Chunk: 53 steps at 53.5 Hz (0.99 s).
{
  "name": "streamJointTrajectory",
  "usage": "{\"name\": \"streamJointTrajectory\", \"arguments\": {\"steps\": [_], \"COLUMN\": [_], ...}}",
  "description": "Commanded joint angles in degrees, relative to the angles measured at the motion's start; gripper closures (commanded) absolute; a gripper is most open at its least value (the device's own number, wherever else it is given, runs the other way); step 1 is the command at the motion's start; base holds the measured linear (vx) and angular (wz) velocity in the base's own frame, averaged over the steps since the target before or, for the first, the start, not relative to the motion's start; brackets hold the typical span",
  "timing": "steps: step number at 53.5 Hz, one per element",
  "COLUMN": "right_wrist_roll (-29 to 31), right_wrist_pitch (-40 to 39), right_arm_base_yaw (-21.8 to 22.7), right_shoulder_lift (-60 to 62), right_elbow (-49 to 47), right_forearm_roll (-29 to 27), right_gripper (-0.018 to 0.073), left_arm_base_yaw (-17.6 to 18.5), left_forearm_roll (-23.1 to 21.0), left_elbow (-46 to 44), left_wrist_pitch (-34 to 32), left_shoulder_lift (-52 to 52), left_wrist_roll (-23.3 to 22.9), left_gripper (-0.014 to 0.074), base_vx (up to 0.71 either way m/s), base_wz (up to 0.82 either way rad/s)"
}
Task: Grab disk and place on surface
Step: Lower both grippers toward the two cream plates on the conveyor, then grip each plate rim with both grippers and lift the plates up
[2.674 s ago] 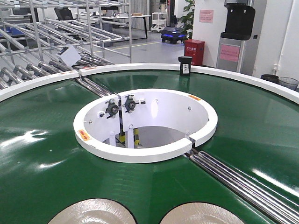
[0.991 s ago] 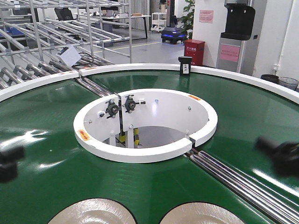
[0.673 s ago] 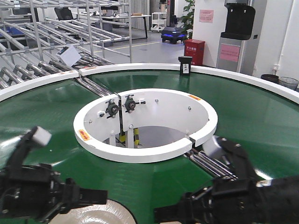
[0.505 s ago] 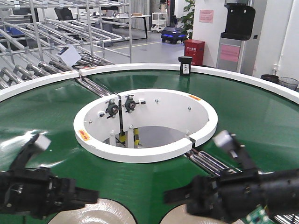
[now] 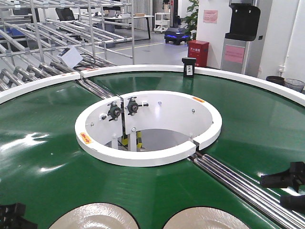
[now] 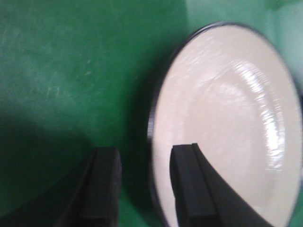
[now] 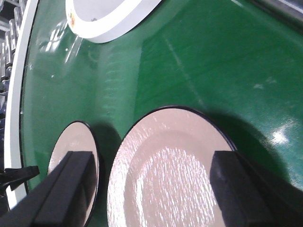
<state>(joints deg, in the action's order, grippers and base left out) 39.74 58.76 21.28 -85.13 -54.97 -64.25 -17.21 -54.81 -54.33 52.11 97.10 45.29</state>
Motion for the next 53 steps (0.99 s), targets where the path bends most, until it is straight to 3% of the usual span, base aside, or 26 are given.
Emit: {"name": "streamJointTrajectory", "arguments": {"steps": [1, 10, 16, 19, 26, 28, 36, 45, 53], "right_wrist_roll": [0.8, 0.8, 0.8, 0.8, 0.8, 0.8, 0.8, -0.7, -0.5], "right_wrist_pitch": [0.6, 0.5, 0.5, 0.8, 0.8, 0.7, -1.1, -3.9, -5.9], "right_arm_base_yaw": [0.4, 0.4, 0.4, 0.4, 0.4, 0.4, 0.4, 0.4, -3.1], "right_shoulder_lift": [1.8, 1.8, 1.8, 1.8, 1.8, 1.8, 1.8, 0.4, -5.0], "right_elbow": [-1.7, -1.7, -1.7, -1.7, -1.7, -1.7, -1.7, -1.7, -1.7], "right_forearm_roll": [-3.3, -3.3, -3.5, -3.6, -3.1, -2.8, 0.0, 6.7, 8.5], "right_gripper": [0.0013, 0.0013, 0.0013, 0.0013, 0.0013, 0.0013, 0.0013, 0.0013, 0.0013], "left_arm_base_yaw": [1.2, 5.7, 8.8, 9.5, 9.4, 9.2, 7.1, 2.0, -2.8], "left_forearm_roll": [-5.7, -11.7, -13.2, -13.7, -15.8, -16.9, -23.8, -34.1, -42.4], "left_elbow": [-1.8, -1.8, -1.8, -1.8, -2.0, -2.0, -2.0, -2.0, -2.0], "left_wrist_pitch": [0.3, 2.1, 1.1, -0.1, -0.4, 0.3, 6.0, 13.3, 19.6], "left_shoulder_lift": [1.0, 5.5, 7.0, 7.1, 7.0, 7.0, 6.4, 2.3, -2.3], "left_wrist_roll": [2.7, 10.1, 13.3, 13.0, 12.5, 12.5, 12.6, 13.6, 13.3], "left_gripper": [0.0218, 0.0218, 0.0230, 0.0295, 0.0608, 0.0607, 0.0606, 0.0605, 0.0603], "base_vx": [0.00, 0.00, 0.00, 0.00, 0.00, 0.00, 0.00, 0.00, 0.00], "base_wz": [0.00, 0.00, 0.00, 0.00, 0.00, 0.00, 0.00, 0.00, 0.00]}}
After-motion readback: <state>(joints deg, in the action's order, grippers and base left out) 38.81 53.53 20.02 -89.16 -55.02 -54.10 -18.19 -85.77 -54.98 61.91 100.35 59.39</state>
